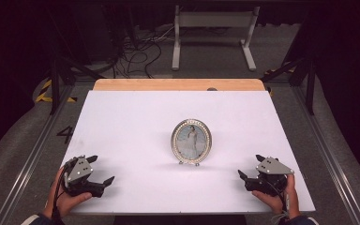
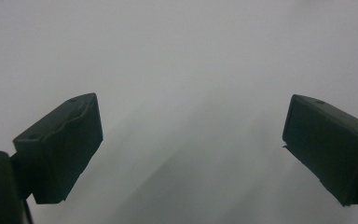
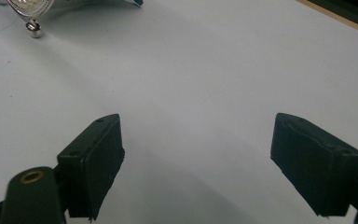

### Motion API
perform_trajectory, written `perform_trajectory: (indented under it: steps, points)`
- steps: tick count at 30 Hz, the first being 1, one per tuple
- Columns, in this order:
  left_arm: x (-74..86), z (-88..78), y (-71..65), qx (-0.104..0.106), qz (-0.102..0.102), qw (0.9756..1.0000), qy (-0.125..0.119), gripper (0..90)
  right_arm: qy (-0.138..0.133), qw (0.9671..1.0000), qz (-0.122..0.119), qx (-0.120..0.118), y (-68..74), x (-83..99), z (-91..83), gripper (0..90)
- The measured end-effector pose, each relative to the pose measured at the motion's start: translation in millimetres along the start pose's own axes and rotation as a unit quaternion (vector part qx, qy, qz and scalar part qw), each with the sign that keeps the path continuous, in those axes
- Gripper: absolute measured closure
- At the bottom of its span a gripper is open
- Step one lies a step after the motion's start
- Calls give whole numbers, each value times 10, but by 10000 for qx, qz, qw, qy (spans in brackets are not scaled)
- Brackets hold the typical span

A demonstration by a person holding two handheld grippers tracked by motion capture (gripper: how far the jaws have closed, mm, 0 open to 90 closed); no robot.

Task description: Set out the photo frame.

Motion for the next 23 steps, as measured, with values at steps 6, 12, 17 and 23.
perform_trajectory:
  steps: [6, 12, 17, 23]
  points:
    - [2, -3, 3, -15, 18, 10000, 2, 56, -23, 10000, -18, -15, 9, -1, 0, 169]
    - [8, 24, -9, 13, 61, 10000, 72, 57, -29, 10000, -39, -15, 15, -2, 0, 165]
    - [5, 28, -7, 6, 36, 10000, 54, 57, -44, 10000, -18, -18, 13, -3, -2, 161]
    - [7, 42, 0, 15, -2, 10000, 84, 57, -38, 10000, 30, -8, 7, 2, 6, 159]
Point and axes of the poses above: each handheld gripper's, and its own axes: z roughly forward along the jaws, x roughly out of its underside, y roughly to its left, the point moved 4 cm from there along z, roughly forward along the jaws, and after that the axes turned 14 degrees about z, right-handed, at the moved point
